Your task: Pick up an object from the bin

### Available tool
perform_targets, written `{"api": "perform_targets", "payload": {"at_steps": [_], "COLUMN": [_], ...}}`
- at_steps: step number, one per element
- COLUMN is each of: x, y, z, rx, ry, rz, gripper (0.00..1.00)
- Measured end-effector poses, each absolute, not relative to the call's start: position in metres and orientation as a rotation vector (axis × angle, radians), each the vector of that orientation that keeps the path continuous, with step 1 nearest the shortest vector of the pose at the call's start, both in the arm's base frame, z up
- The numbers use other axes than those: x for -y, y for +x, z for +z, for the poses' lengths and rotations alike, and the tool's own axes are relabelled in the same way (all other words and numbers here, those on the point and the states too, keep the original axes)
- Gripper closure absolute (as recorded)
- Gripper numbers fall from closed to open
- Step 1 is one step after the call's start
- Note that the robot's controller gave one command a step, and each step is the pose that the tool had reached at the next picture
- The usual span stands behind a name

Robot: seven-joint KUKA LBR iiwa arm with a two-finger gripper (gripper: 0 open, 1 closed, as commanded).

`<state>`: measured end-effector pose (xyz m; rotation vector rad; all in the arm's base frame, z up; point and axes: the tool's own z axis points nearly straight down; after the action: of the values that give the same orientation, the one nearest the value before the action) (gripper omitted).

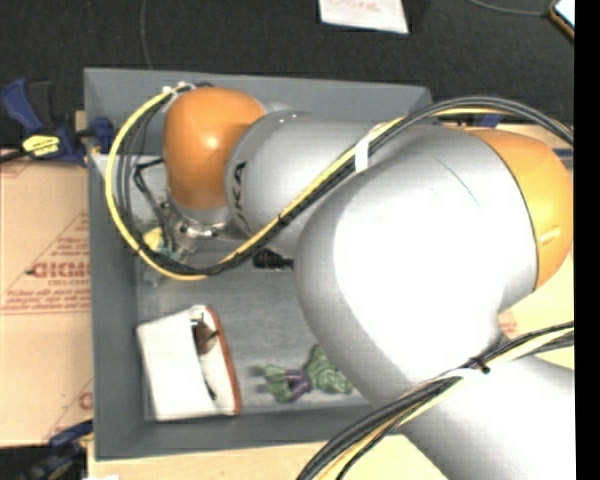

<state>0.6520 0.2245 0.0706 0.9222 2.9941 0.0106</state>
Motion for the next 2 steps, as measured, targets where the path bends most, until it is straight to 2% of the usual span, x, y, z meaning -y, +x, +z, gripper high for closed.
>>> {"api": "perform_targets", "payload": {"at_steps": [1, 2], "x": [-0.225, -0.223], "y": [0.652, 0.649], "z": [0.071, 0.092], "rx": [-2.994, -3.001], "ry": [0.921, 0.926], "rz": [0.010, 0.002], "gripper": [1.00, 1.00]}}
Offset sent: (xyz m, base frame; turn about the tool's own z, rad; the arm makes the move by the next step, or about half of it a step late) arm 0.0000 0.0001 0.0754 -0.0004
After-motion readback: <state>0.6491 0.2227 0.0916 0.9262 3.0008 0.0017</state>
